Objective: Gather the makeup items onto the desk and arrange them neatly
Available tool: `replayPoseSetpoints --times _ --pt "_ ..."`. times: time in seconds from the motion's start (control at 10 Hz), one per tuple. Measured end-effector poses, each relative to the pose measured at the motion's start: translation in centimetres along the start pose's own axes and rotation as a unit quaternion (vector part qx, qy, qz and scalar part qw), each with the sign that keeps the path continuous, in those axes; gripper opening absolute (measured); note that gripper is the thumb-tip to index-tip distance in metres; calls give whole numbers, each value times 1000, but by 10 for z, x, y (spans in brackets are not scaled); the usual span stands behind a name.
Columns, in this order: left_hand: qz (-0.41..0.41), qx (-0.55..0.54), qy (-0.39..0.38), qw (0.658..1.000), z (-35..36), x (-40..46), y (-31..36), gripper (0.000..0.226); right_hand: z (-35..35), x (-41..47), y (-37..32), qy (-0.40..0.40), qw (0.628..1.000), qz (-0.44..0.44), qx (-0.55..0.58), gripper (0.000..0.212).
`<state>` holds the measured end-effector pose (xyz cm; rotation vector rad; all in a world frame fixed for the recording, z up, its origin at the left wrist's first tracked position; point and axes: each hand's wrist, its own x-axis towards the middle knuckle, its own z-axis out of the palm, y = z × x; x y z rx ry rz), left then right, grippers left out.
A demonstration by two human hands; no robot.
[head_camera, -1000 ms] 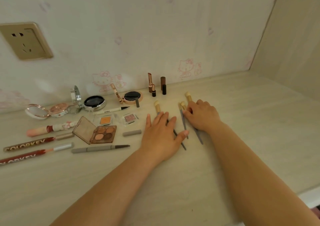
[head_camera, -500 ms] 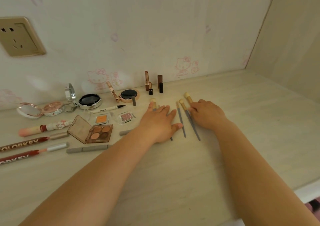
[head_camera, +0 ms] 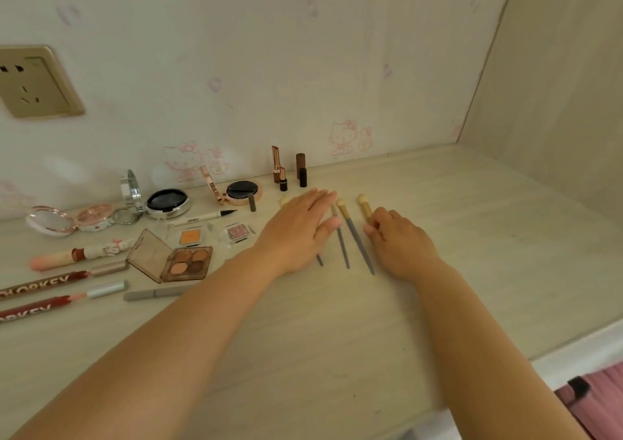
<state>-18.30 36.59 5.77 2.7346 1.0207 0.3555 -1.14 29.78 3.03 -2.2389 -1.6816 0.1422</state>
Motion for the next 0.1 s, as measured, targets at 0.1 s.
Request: replayPoseSetpoints --times 0.1 --pt "58 -75 237 967 -27 -43 -14 44 -3 -8 4 58 979 63 188 21"
